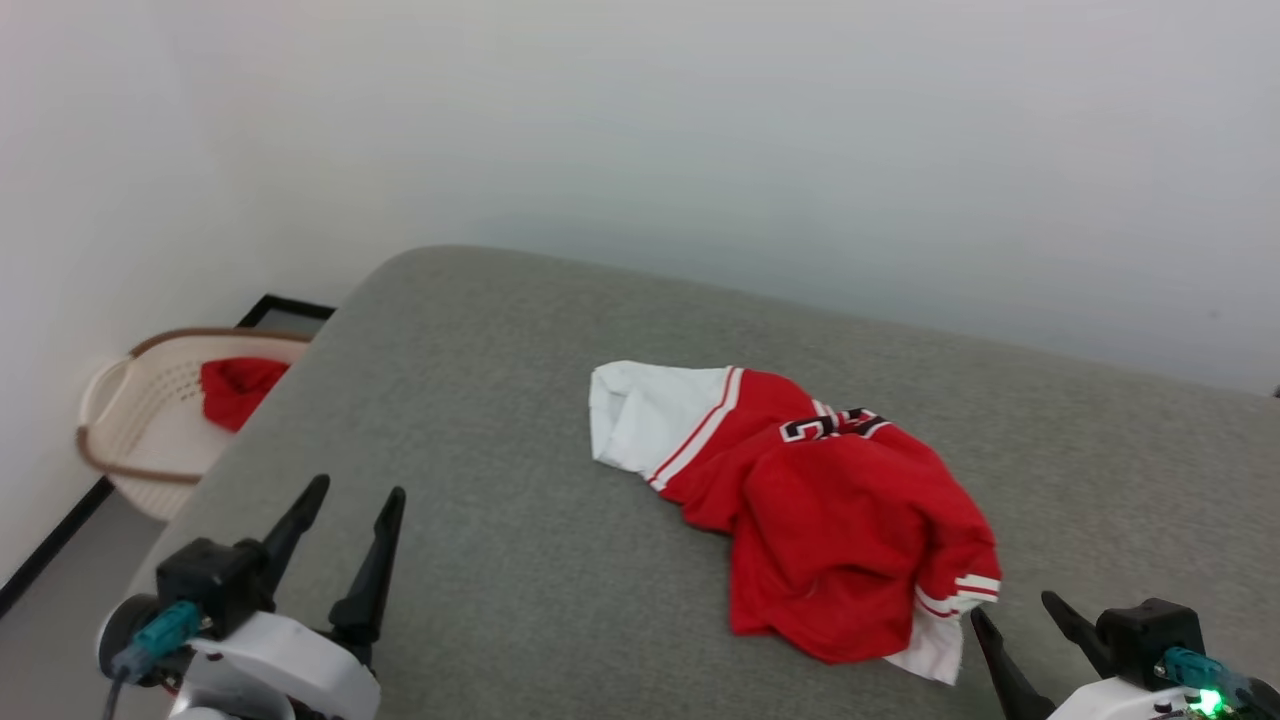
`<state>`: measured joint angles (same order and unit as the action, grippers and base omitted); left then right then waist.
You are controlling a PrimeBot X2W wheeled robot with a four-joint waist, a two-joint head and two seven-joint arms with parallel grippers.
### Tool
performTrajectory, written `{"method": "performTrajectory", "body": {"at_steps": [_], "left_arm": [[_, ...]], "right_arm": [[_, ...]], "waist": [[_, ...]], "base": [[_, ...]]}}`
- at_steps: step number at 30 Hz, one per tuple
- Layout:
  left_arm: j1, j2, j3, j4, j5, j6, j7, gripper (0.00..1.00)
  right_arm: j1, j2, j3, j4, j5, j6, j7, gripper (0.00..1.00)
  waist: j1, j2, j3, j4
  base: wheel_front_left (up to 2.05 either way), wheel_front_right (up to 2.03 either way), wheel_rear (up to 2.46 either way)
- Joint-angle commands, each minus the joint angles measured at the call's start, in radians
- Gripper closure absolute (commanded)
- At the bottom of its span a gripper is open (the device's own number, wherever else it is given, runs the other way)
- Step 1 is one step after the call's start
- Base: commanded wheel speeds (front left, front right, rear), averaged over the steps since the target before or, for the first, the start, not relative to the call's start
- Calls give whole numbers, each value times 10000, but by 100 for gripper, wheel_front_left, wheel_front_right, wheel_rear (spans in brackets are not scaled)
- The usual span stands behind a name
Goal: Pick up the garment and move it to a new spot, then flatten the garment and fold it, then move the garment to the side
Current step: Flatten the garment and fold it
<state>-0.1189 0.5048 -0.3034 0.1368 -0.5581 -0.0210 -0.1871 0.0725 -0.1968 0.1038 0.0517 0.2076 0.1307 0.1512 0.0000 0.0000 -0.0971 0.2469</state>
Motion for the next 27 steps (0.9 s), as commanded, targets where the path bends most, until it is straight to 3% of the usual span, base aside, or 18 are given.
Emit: {"method": "performTrajectory", "body": {"at_steps": [1, 14, 15, 16, 18, 27], "left_arm": [[-95, -58, -17, 31, 19, -32, -53, 0], [-745, -595, -508, 527, 36, -247, -158, 0], [-794, -619, -527, 572, 36, -268, -165, 0], [-835, -653, -543, 614, 21, -286, -193, 0], [-878, -700, -556, 692, -18, -318, -242, 0], [-926, -775, -466, 908, -141, -267, -402, 0]], "right_arm": [[-19, -68, 14, 4, 49, 1, 122, 0], [-312, -198, 200, 904, -111, 1, 1243, 0], [-384, -135, 172, 1033, -75, 1, 1298, 11], [-482, -137, 166, 1145, -119, 1, 1338, 38], [-623, -41, 102, 1425, -75, -1, 1436, 100], [-1314, -113, -135, 1903, -84, -1, 1824, 100]], "waist": [[0, 0, 238, 369], [0, 0, 790, 1308], [0, 0, 829, 1348], [0, 0, 859, 1386], [0, 0, 913, 1440], [0, 0, 1057, 1432]], "base": [[0, 0, 0], [0, 0, 0], [0, 0, 0], [0, 0, 0], [0, 0, 0], [0, 0, 0]]}}
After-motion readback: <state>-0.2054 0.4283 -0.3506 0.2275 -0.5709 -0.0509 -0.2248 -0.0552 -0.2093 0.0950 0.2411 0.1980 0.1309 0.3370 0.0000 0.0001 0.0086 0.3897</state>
